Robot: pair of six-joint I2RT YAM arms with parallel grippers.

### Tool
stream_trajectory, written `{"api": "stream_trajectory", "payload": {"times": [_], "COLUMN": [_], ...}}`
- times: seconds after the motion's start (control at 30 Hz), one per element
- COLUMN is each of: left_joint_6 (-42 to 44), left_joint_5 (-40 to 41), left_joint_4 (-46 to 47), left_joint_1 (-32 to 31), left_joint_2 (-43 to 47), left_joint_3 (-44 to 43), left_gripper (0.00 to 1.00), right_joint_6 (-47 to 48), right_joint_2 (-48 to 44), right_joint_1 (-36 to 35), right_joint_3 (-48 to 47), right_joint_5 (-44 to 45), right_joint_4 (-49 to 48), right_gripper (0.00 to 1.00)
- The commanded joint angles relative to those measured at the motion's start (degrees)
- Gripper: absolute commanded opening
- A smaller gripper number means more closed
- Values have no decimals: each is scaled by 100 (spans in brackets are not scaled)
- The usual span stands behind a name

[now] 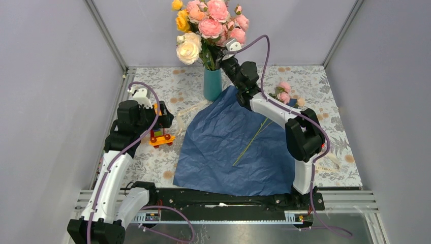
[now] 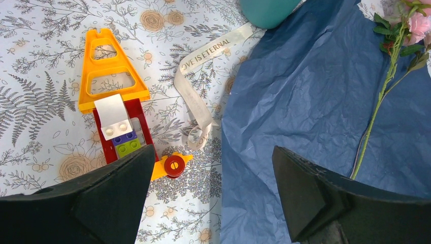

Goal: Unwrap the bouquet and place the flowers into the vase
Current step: Insert the fake flower into the vase.

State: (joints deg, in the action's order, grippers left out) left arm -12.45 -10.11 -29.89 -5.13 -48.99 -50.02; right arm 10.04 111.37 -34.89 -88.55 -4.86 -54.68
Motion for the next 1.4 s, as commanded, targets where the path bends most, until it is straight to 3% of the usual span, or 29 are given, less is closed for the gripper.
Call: {"api": "stream_trajectory", "payload": {"times": [0.0,0.6,0.83,1.37], "left_joint_6": [-19,-21,-21,-35], "left_joint_5": [-110,-132,-149,-186], "left_joint_4": [256,256,247,239], "left_joint_1": [47,47,49,48], "left_joint_2": [-33,-53,-49,2], "left_joint_3": [18,14,10,10], "left_gripper": [93,93,93,93], "right_joint_6": [65,50,13,-44], "right_joint_2": [85,344,307,-185], "right_joint_1": [-60,-53,-61,-89], "right_joint_3": [147,553,715,1406], "right_joint_5": [309,619,662,653], "right_joint_4": [-373,-385,-386,-622], "right_gripper": [0,0,7,50]}}
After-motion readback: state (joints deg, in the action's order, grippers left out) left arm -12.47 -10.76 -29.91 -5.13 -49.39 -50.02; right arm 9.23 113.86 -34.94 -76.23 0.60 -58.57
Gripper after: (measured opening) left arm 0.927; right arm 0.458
